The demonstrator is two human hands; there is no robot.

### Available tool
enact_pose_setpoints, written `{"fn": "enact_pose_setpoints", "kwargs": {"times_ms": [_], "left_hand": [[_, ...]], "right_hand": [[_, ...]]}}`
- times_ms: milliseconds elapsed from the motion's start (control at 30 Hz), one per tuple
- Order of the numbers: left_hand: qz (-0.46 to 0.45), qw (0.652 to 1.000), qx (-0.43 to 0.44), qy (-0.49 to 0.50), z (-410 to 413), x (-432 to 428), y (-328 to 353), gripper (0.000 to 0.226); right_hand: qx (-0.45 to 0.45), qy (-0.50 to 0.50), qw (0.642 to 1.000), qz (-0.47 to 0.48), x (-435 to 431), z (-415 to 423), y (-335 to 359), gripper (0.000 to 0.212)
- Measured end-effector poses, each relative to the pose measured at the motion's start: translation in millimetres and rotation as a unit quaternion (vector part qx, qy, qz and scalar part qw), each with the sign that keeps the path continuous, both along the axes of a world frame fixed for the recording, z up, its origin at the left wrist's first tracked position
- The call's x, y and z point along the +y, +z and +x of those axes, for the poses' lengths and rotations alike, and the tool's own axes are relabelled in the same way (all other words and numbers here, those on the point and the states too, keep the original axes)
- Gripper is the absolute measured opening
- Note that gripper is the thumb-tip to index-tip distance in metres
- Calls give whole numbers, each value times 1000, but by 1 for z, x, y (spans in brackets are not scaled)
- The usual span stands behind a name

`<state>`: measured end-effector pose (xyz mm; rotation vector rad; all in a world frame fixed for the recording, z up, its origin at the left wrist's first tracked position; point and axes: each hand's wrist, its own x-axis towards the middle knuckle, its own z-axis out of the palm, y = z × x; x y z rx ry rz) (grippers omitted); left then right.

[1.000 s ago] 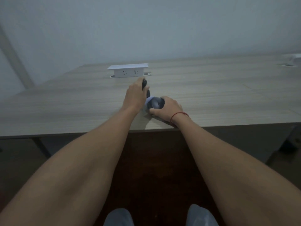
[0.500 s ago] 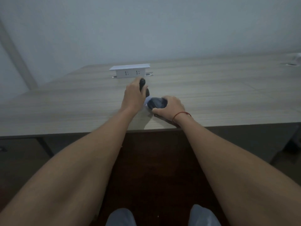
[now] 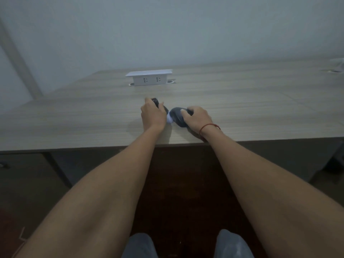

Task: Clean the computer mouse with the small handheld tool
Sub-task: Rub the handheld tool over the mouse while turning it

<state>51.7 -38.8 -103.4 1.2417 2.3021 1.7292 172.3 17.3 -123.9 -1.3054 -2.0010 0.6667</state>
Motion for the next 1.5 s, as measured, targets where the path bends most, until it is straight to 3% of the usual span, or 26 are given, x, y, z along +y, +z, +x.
{"fn": "enact_pose_setpoints", "kwargs": {"times_ms": [200,300,533,867,1200,1500], "left_hand": [[5,998,5,-64,-5,-6,-6,25],[14,998,-3,-66,-8,-7,-6,25],[15,993,-120,6,-3,7,3,33],[47,992,-85,-75,-10,-7,-8,23],[33,991,-125,-31,-10,8,-7,38],[76,994,-77,-6,-7,11,-4,28]], "right_hand": [[-18,-18,1000,5,0,-3,1,31],[-9,-8,1000,4,0,-4,-1,39],[-23,-4,1000,20,3,0,-4,44],[-66,-53,996,32,1,-4,1,48],[-45,-7,999,24,-4,8,0,46],[-4,17,1000,-1,-4,6,0,44]]}}
